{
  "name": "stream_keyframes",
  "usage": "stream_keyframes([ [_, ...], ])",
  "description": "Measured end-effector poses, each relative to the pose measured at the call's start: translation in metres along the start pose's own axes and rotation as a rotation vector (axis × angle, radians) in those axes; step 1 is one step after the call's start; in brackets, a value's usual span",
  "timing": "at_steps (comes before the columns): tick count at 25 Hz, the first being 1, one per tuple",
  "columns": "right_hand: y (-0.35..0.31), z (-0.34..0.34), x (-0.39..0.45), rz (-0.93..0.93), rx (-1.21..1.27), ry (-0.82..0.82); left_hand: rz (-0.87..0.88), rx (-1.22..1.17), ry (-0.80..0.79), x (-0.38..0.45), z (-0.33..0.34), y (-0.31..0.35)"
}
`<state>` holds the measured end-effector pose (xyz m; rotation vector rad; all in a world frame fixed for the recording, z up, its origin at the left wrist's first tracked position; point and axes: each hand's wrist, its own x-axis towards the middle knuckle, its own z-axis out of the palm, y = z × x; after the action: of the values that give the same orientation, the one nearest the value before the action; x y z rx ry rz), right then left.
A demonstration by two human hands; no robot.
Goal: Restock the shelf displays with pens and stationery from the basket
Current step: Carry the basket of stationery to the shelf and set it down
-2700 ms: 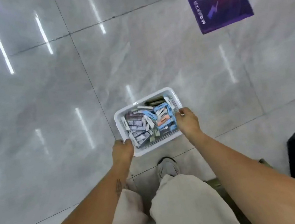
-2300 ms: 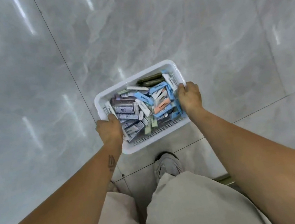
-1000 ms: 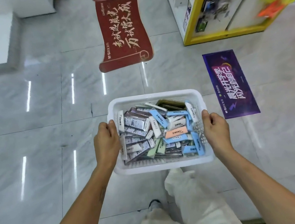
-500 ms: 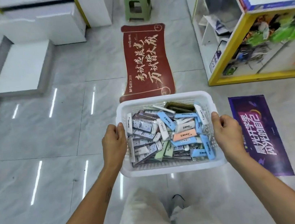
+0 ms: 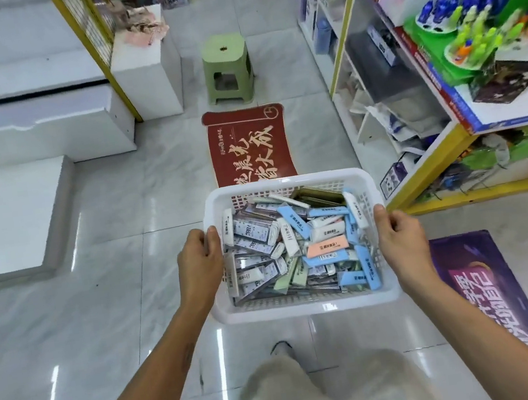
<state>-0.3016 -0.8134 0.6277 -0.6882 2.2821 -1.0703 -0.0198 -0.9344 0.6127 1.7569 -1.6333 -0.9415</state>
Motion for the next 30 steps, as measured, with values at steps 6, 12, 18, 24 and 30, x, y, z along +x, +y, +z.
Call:
stream_keyframes([
  [6, -0.085, 0.041, 0.161, 0.038, 0.024, 0.094, 0.000, -0.074, -0.025, 0.190, 0.048, 0.073],
  [12, -0.164, 0.086, 0.346, 0.046, 0.009, 0.103, 0.031, -0.070, -0.042, 0.380, 0.111, 0.152],
  [18, -0.258, 0.127, 0.498, 0.041, -0.005, 0.136, 0.066, -0.044, -0.057, 0.552, 0.142, 0.224],
  [24, -0.334, 0.204, 0.638, 0.118, 0.006, 0.242, 0.150, -0.018, -0.131, 0.749, 0.179, 0.269],
  [30, -0.399, 0.253, 0.756, 0.210, 0.077, 0.322, 0.228, 0.014, -0.250, 0.922, 0.225, 0.333],
])
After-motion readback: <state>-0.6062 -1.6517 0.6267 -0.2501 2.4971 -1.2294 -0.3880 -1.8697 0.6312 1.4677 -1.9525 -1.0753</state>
